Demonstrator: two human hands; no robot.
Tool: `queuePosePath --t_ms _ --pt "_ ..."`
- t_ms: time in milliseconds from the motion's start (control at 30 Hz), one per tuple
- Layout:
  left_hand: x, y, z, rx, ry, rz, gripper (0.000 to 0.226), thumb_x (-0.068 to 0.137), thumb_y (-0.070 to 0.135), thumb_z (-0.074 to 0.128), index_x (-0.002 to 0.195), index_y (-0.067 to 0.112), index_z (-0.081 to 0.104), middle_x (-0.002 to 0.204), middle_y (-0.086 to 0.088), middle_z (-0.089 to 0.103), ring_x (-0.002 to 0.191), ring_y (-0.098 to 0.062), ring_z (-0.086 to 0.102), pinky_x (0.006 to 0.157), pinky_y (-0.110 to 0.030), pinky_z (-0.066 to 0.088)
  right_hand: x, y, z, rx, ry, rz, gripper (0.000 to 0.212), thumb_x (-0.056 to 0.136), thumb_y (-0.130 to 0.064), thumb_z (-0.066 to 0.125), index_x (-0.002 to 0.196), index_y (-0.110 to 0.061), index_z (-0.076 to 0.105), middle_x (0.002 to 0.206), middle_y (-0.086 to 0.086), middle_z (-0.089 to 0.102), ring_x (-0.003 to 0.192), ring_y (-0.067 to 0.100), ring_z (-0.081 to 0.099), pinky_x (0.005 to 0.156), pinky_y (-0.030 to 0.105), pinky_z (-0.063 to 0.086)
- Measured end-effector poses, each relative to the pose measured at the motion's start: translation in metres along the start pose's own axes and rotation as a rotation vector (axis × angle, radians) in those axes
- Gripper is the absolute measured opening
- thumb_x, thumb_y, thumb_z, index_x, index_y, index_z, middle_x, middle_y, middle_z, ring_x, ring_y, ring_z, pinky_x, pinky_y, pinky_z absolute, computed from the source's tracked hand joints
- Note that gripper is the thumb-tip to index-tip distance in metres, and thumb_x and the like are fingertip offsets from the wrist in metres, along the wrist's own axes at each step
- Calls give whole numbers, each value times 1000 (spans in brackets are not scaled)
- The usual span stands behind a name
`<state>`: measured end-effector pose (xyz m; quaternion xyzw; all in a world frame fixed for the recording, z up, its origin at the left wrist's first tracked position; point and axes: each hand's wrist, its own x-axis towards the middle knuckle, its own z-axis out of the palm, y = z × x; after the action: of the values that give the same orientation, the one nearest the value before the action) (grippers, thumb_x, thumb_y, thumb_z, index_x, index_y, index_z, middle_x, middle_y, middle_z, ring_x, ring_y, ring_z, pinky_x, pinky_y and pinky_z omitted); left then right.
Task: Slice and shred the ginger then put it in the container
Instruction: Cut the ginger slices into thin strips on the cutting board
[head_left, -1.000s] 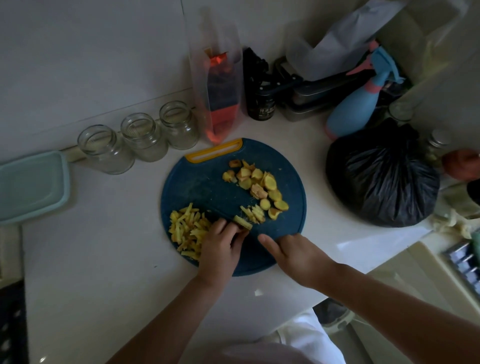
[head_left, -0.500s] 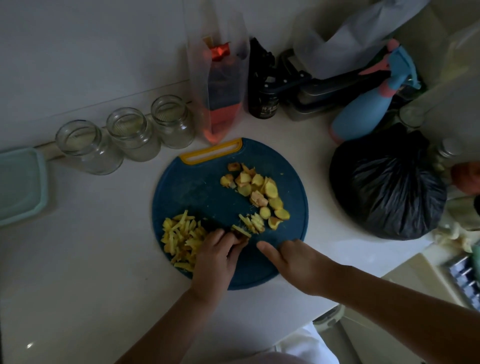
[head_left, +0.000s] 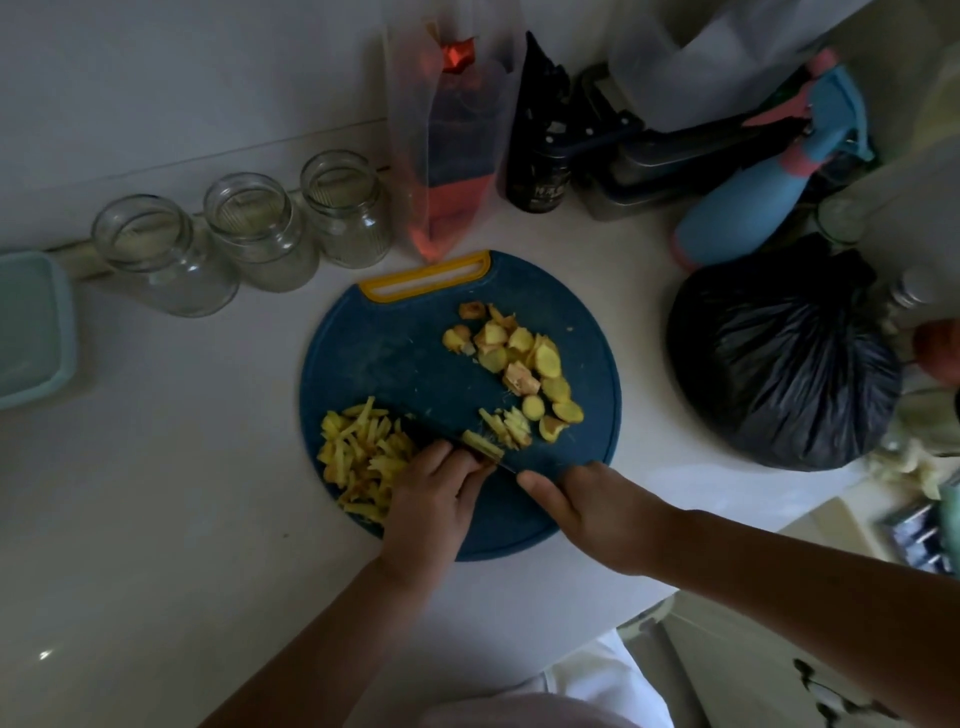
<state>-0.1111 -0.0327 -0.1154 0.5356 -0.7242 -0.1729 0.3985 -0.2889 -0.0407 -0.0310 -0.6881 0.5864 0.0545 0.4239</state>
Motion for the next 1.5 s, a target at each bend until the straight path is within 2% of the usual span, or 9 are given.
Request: queuePosePath --t_ms 100,367,500,933,1033,1100,1267,1400,1500 --pt "0 0 0 3 5 8 27 89 23 59 70 6 66 71 -5 58 67 -12 53 64 -17 43 1 3 1 39 5 -19 63 90 -59 22 58 -8 39 56 15 47 48 18 39 53 33 42" --pt "0 0 1 3 -1 -3 27 89 22 60 68 5 64 70 -6 57 64 -13 52 61 -19 42 3 0 -8 49 -16 -24 58 93 -55 25 53 -13 33 44 0 34 39 13 35 46 20 36" --pt "0 0 0 -1 -4 -10 28 88 23 60 67 4 62 69 -6 56 64 -11 48 61 -16 38 5 2 -6 65 -19 -26 60 95 -55 26 55 -11 34 49 6 37 43 13 33 47 22 36" --pt "-1 -1 2 14 -2 -2 30 90 22 59 67 4 63 69 -6 56 62 -15 52 58 -21 42 9 5 -9 94 -60 -5 61 95 -57 26 58 -11 39 51 3 42 44 9 37 47 19 38" --pt "-2 -2 2 10 4 4 30 90 22 60 66 3 62 68 -6 55 61 -13 49 56 -23 42 15 1 -13 95 -87 10 61 98 -56 26 61 -10 43 54 4 45 48 11 41 53 24 43" --pt "-2 0 3 20 6 1 31 89 23 60 66 3 62 68 -6 54 62 -12 48 57 -20 40 24 -7 -9 50 -74 -25 61 101 -52 24 64 -8 45 55 6 47 48 10 41 50 17 39" --pt "-2 0 3 23 15 -8 28 88 24 62 69 4 64 69 -5 55 63 -11 49 59 -16 39 35 -18 -6 -7 -25 -71 56 104 -44 26 58 -14 40 51 3 44 44 8 39 48 12 36" --pt "-2 -1 0 6 12 -6 30 89 25 60 69 3 64 70 -6 55 64 -11 50 61 -16 40 36 -19 -3 -38 -11 -64 60 102 -49 24 59 -12 43 53 6 47 47 8 42 53 17 34" --pt "0 0 -2 -21 6 0 29 88 26 60 70 3 63 71 -6 55 66 -10 50 62 -15 41 32 -17 0 -30 7 -51 67 100 -55 21 69 -5 55 63 11 57 56 12 51 59 20 38"
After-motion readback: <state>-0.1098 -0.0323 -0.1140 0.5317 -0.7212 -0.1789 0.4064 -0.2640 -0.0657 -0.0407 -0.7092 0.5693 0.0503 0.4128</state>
